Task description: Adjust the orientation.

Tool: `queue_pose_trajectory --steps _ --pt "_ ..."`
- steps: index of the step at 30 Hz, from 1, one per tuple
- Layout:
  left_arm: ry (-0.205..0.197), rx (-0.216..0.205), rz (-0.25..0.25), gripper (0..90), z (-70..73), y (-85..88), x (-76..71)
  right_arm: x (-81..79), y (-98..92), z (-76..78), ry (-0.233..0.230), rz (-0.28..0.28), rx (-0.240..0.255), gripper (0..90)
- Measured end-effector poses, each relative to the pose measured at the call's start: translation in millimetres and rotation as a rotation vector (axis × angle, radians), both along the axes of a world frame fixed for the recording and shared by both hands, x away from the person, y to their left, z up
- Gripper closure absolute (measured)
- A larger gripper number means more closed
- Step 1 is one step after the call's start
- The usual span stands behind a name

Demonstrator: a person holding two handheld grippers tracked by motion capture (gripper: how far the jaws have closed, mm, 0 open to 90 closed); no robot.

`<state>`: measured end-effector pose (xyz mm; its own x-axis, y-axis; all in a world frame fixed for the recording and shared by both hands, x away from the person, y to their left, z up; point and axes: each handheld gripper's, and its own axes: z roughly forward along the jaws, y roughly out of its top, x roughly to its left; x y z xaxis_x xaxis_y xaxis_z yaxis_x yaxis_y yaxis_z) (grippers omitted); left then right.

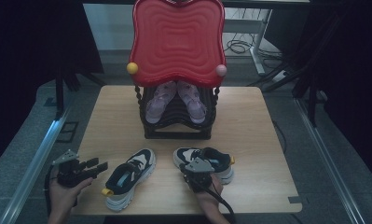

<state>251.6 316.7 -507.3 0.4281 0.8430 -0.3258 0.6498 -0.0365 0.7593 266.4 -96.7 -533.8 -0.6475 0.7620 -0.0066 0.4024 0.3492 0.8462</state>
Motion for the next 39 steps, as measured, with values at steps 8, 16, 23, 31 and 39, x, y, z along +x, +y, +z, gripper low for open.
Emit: queue_pose_trajectory --steps 8,16,23,31,39 --pt "-0.002 -0.002 0.004 43.7 0.6 1.0 -0.3 -14.8 -13.7 17.8 -0.006 0.090 0.097 90.0" --pt "-0.006 -0.004 0.008 43.7 2.0 2.1 -1.1 -24.6 -60.2 52.3 -0.045 0.062 0.207 90.0" --pt "-0.004 -0.003 0.009 43.7 1.0 2.6 -0.5 -20.2 -123.9 72.9 -0.077 -0.050 0.307 90.0" --pt "0.000 -0.001 0.006 43.7 -0.1 1.7 0.2 5.5 -175.3 68.3 -0.075 -0.112 0.326 89.5" --pt "0.007 0.003 0.001 43.8 -1.7 -0.3 1.1 28.1 -193.3 37.2 -0.004 -0.128 0.304 90.0"
